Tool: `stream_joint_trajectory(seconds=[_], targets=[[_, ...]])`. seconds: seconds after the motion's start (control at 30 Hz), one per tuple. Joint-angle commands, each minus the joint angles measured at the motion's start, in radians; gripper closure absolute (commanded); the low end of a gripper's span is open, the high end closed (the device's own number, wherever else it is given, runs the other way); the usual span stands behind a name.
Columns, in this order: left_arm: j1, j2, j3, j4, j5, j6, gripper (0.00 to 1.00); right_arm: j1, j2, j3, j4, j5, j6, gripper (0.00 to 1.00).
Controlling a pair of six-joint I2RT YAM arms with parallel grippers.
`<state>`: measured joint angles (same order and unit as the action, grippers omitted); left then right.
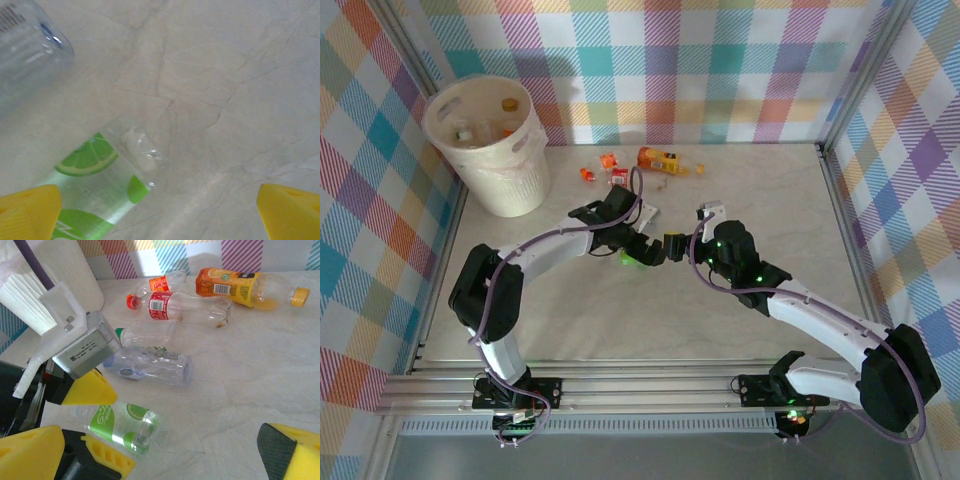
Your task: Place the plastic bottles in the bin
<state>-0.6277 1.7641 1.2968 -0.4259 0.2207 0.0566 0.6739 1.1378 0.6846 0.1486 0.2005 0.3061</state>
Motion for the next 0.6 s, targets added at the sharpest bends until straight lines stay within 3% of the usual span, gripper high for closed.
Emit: stream_joint_trajectory(seconds=[0.0,0.27,0.57], targets=[[0.003,0.010,0.023,-0.069,-0.113,0.114,0.00,0.001,0.000,0.010,0.013,-0.005,-0.010,0.00],[-0.017,0.091,0.072,-0.117,-0.202,0.300,0.00,0.001,-0.026,-0.002,0.002,0.021,-0.012,0.00],[-0.069,0.199,0.070,-0.127,-0.331,0.354,0.00,0.001,-0.024,-0.001,-0.004,0.034,-0.012,0.00]])
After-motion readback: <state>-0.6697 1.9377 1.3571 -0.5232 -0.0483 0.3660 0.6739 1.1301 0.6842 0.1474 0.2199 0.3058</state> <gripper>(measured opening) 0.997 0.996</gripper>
